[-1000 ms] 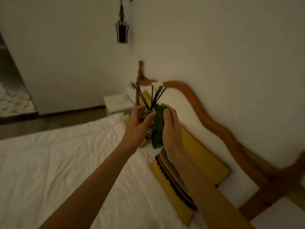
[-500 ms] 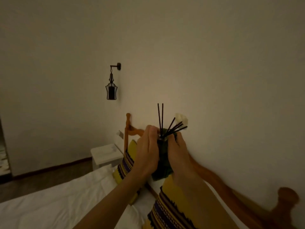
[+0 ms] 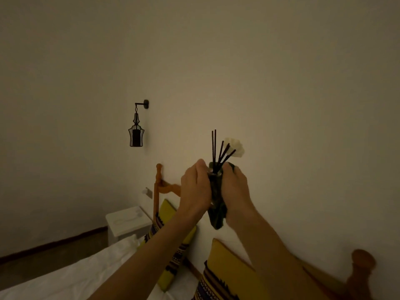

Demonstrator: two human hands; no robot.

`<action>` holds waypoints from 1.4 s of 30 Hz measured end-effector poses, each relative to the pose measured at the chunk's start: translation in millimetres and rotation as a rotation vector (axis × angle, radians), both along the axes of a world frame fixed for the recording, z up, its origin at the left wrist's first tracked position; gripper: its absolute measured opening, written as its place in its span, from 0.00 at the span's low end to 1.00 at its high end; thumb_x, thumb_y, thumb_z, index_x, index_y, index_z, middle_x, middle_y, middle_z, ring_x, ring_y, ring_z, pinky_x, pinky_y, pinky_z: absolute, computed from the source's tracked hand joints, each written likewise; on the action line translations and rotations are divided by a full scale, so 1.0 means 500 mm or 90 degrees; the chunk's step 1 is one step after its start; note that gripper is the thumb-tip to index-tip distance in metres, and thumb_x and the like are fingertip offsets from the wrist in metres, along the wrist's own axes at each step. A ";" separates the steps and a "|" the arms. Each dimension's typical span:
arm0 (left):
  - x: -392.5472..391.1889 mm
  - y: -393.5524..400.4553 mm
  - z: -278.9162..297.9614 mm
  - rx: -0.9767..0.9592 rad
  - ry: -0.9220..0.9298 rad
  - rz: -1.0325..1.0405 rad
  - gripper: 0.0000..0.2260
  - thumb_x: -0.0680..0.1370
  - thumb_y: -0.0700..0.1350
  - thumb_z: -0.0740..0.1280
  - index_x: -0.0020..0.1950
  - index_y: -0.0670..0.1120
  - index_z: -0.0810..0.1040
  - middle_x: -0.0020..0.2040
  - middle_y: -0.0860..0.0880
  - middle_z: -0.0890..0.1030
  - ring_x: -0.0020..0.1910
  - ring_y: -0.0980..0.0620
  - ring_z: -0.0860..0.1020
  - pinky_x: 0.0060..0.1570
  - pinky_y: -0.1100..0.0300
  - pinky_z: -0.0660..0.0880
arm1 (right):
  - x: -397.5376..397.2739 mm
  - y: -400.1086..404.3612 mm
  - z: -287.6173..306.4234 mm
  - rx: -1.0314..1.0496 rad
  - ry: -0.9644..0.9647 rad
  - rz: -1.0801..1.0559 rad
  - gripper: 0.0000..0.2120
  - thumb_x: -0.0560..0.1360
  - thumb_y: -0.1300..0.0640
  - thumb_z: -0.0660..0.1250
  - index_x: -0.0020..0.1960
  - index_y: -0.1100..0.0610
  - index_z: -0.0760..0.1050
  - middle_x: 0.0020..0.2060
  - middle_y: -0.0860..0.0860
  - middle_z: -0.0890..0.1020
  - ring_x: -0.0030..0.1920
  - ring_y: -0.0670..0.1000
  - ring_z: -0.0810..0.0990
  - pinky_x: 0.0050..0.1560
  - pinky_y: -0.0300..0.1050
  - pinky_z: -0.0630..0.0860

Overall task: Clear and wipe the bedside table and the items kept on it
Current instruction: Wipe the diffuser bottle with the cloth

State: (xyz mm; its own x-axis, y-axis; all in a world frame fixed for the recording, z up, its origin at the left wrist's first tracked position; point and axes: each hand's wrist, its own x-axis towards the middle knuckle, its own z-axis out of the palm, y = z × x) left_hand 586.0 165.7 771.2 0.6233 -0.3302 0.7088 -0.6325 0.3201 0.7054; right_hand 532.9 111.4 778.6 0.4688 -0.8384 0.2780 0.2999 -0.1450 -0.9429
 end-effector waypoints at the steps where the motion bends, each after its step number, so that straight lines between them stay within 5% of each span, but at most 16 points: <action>1: -0.003 0.002 0.003 0.000 0.016 -0.016 0.18 0.85 0.44 0.52 0.35 0.46 0.64 0.26 0.57 0.71 0.29 0.66 0.72 0.33 0.78 0.68 | -0.004 -0.004 0.016 0.051 0.010 0.045 0.12 0.81 0.51 0.61 0.54 0.56 0.79 0.50 0.56 0.84 0.52 0.58 0.83 0.59 0.60 0.80; 5: 0.010 0.004 0.031 -0.044 0.079 0.003 0.17 0.84 0.43 0.52 0.35 0.46 0.63 0.26 0.57 0.71 0.26 0.63 0.70 0.27 0.71 0.67 | -0.003 0.014 0.023 0.005 -0.005 0.036 0.12 0.81 0.49 0.63 0.59 0.53 0.77 0.51 0.54 0.83 0.51 0.55 0.83 0.55 0.57 0.82; 9: 0.040 0.003 0.061 -0.064 0.104 0.016 0.14 0.83 0.43 0.54 0.38 0.43 0.67 0.36 0.44 0.71 0.35 0.49 0.69 0.39 0.50 0.69 | -0.006 0.064 0.001 -0.066 -0.035 -0.008 0.12 0.82 0.43 0.58 0.64 0.42 0.65 0.51 0.46 0.79 0.51 0.49 0.81 0.52 0.51 0.81; 16: 0.040 0.025 0.069 -0.016 0.231 -0.114 0.21 0.81 0.50 0.56 0.28 0.50 0.66 0.25 0.52 0.69 0.28 0.53 0.68 0.34 0.57 0.68 | -0.033 0.042 0.070 -0.003 0.011 0.080 0.11 0.78 0.50 0.63 0.53 0.56 0.77 0.50 0.57 0.83 0.49 0.59 0.82 0.57 0.64 0.80; 20: 0.032 0.018 0.086 -0.049 0.271 -0.063 0.26 0.84 0.58 0.48 0.38 0.46 0.76 0.32 0.51 0.78 0.33 0.53 0.77 0.38 0.58 0.74 | -0.027 0.054 0.056 0.047 -0.033 0.050 0.14 0.80 0.50 0.61 0.61 0.56 0.75 0.55 0.58 0.82 0.54 0.59 0.83 0.56 0.60 0.81; 24: -0.008 0.016 0.072 -0.133 0.139 0.040 0.29 0.85 0.58 0.44 0.43 0.43 0.78 0.35 0.48 0.81 0.35 0.55 0.80 0.40 0.60 0.75 | -0.030 0.046 0.038 0.100 -0.104 -0.003 0.11 0.82 0.51 0.62 0.62 0.52 0.75 0.53 0.55 0.83 0.51 0.56 0.84 0.48 0.51 0.84; 27: -0.053 0.006 0.037 -0.098 -0.045 0.077 0.24 0.78 0.60 0.45 0.49 0.46 0.75 0.46 0.47 0.78 0.45 0.49 0.77 0.48 0.51 0.75 | -0.044 0.034 0.048 0.101 -0.166 -0.015 0.13 0.81 0.52 0.64 0.64 0.55 0.74 0.54 0.57 0.83 0.53 0.58 0.84 0.52 0.59 0.84; 30: -0.075 -0.002 0.048 -0.054 -0.072 0.024 0.14 0.78 0.57 0.51 0.50 0.52 0.72 0.47 0.52 0.71 0.50 0.48 0.71 0.50 0.52 0.71 | -0.051 0.037 0.048 0.082 -0.175 -0.024 0.15 0.81 0.53 0.65 0.67 0.55 0.72 0.58 0.58 0.81 0.56 0.59 0.83 0.57 0.61 0.81; 33: -0.048 -0.017 0.068 0.008 0.041 0.043 0.10 0.82 0.48 0.57 0.47 0.46 0.74 0.46 0.48 0.77 0.50 0.46 0.76 0.48 0.55 0.69 | -0.059 0.040 0.026 0.100 -0.162 0.003 0.14 0.82 0.52 0.63 0.67 0.48 0.70 0.58 0.54 0.80 0.57 0.56 0.82 0.58 0.61 0.80; 36: -0.027 -0.022 0.079 -0.001 0.171 -0.057 0.29 0.85 0.59 0.45 0.37 0.47 0.77 0.37 0.50 0.81 0.40 0.52 0.80 0.44 0.57 0.72 | -0.063 0.040 0.017 0.072 -0.128 -0.032 0.11 0.83 0.51 0.60 0.65 0.48 0.70 0.55 0.53 0.81 0.55 0.55 0.82 0.58 0.60 0.81; 39: -0.033 -0.027 0.063 -0.013 0.160 -0.060 0.33 0.84 0.60 0.42 0.32 0.48 0.77 0.30 0.53 0.79 0.36 0.54 0.78 0.40 0.59 0.69 | -0.063 0.026 0.024 0.046 -0.096 -0.071 0.10 0.83 0.52 0.59 0.61 0.52 0.75 0.52 0.55 0.82 0.54 0.59 0.82 0.57 0.59 0.81; 42: -0.031 -0.024 0.049 -0.034 0.233 -0.079 0.33 0.83 0.60 0.47 0.25 0.52 0.79 0.27 0.54 0.80 0.38 0.52 0.80 0.40 0.58 0.71 | -0.058 0.003 0.037 0.124 -0.055 0.033 0.15 0.81 0.53 0.61 0.62 0.60 0.78 0.57 0.63 0.82 0.60 0.65 0.81 0.62 0.63 0.78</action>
